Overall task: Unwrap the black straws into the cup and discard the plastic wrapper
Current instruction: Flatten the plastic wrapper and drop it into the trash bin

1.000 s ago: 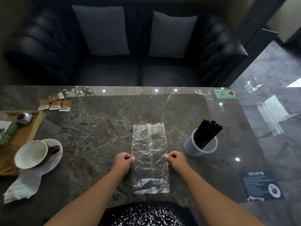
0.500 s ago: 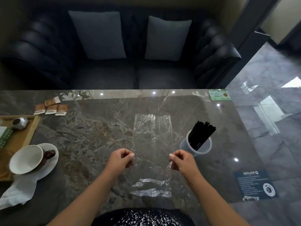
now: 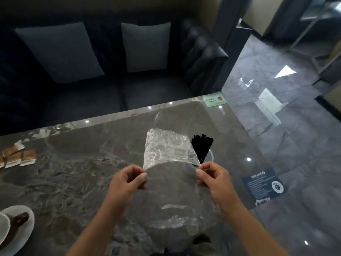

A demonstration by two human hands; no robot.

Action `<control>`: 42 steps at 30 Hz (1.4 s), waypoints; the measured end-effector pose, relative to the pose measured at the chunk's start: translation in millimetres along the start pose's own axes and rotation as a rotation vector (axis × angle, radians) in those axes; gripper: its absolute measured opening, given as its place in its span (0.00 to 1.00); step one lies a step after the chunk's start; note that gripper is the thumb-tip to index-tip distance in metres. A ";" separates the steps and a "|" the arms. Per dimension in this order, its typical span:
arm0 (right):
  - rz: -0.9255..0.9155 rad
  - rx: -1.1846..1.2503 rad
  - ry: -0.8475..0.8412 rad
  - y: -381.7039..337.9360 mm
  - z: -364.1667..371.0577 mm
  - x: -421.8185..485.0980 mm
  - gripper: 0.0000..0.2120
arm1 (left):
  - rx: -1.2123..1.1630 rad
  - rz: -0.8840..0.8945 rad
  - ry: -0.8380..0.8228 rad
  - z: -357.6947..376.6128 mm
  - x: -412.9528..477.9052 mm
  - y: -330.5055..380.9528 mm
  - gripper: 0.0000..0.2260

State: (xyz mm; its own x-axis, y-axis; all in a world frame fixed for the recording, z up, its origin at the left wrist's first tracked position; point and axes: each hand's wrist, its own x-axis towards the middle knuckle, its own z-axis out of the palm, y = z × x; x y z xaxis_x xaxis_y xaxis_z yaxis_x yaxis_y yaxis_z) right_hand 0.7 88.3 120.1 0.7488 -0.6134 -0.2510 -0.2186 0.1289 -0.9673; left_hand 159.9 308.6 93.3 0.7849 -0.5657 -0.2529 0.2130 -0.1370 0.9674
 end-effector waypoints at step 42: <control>-0.066 0.168 1.008 71.0 -414.0 -251.4 0.12 | 0.327 0.140 -0.955 526.8 -88.2 11.4 0.10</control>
State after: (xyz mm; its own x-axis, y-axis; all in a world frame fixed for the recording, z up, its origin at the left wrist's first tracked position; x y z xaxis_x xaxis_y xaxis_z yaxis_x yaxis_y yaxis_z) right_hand -462.1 -70.9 130.1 -0.1353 -0.9831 -0.1232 -0.0477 0.1307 -0.9903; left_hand -213.5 -71.4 133.5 -0.0323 -0.9866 -0.1597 -0.1269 -0.1544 0.9798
